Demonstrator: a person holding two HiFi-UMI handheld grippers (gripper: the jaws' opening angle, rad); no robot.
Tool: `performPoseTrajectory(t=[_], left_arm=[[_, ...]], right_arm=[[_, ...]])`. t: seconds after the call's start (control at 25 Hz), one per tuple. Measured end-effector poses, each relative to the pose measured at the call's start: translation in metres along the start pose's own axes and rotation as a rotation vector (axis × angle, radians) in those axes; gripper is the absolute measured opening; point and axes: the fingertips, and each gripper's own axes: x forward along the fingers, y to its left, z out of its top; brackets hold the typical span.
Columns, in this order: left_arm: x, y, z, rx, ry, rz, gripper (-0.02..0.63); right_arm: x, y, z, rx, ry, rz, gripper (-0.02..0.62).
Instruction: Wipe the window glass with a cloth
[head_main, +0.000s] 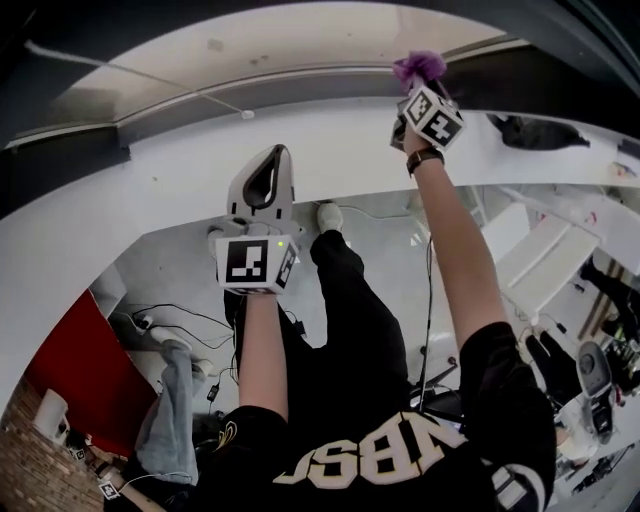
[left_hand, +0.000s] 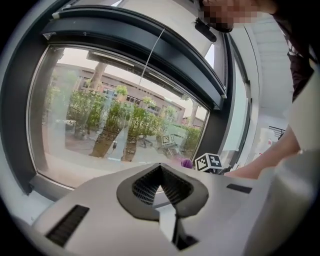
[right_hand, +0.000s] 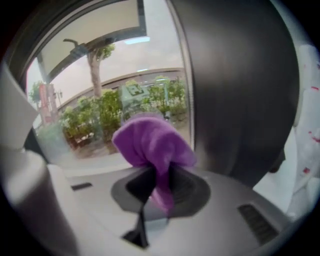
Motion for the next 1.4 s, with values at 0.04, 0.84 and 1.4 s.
performPoseTrajectory(t=[0.04, 0.84, 1.4], left_arm=[[0.001, -0.001, 0.001, 0.002, -0.004, 0.002, 0.018], [-0.152, 0.212, 0.031, 0.085, 0.062, 0.106, 0.018], [-0.206, 0.302, 0.035, 0.110, 0.061, 0.223, 0.018]], right_arm=[[0.002, -0.010, 0.001, 0.019, 0.005, -0.019, 0.072], [-0.082, 0.495, -0.183, -0.306, 0.119, 0.636, 0.072], [-0.021, 0.659, -0.256, -0.311, 0.234, 0.715, 0.074]])
